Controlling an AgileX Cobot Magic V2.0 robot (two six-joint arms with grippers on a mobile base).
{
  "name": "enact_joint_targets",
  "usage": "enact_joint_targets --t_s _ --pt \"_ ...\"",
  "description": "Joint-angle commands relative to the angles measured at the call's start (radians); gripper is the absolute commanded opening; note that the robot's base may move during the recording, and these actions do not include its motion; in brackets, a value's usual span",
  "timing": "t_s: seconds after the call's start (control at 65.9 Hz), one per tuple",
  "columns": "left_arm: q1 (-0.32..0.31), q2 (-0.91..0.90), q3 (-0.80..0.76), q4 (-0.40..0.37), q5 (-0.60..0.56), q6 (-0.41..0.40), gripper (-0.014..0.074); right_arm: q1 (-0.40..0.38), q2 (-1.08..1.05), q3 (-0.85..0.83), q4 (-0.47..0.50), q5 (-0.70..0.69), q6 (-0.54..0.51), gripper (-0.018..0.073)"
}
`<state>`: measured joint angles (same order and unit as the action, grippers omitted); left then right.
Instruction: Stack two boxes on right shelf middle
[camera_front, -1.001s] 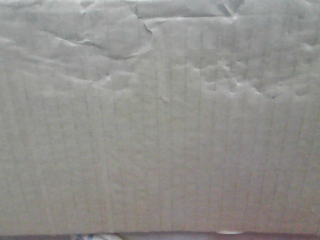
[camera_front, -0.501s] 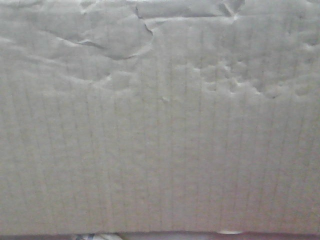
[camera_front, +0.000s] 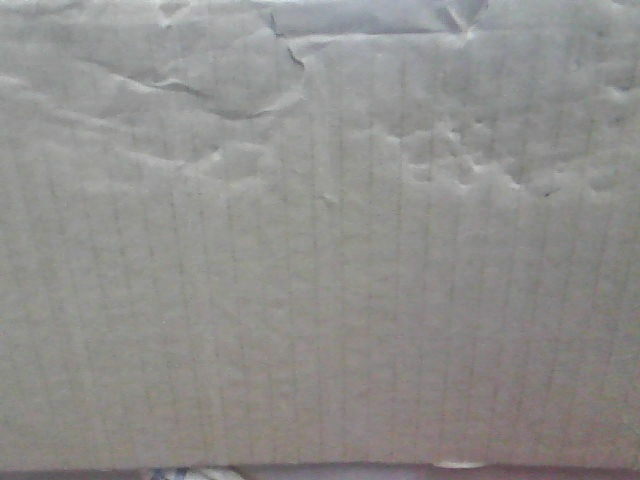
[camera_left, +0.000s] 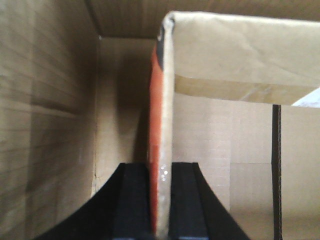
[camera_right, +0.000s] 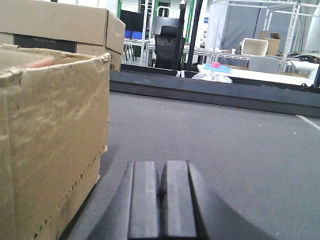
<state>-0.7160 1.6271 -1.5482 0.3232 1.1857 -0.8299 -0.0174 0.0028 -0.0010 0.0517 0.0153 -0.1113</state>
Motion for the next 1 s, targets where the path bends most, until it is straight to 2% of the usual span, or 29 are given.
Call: enact_joint_targets --t_s 0.0,0.061,0.258,0.394,0.774,0.88,0.986 --pt "-0.005 0.001 -0.001 -0.007 -0.019 -0.011 -0.0111 0.001 -0.003 0.001 -0.006 -0.023 -0.003 -0.0163" --pt "-0.005 0.001 -0.001 -0.003 -0.019 -0.009 -0.0092 0.001 -0.003 0.001 -0.006 -0.023 -0.003 -0.0163" --pt "-0.005 0.001 -0.001 -0.003 -0.019 -0.002 0.0184 0.001 -0.003 0.001 -0.006 -0.023 -0.003 -0.0163" --pt "-0.005 -0.002 -0.001 0.0 -0.011 -0.002 0.0286 0.001 -0.003 0.001 -0.006 -0.023 -0.003 -0.0163" --pt "-0.005 -0.102 -0.07 0.016 -0.005 0.015 0.0298 0.001 -0.003 0.001 -0.006 -0.023 -0.003 -0.0163" --pt "-0.005 -0.153 -0.105 0.051 0.024 0.025 0.0298 0.001 -0.003 0.001 -0.006 -0.023 -0.003 -0.0163" --pt "-0.005 -0.205 -0.111 0.125 0.035 0.046 0.0298 0.001 -0.003 0.001 -0.006 -0.023 -0.003 -0.0163"
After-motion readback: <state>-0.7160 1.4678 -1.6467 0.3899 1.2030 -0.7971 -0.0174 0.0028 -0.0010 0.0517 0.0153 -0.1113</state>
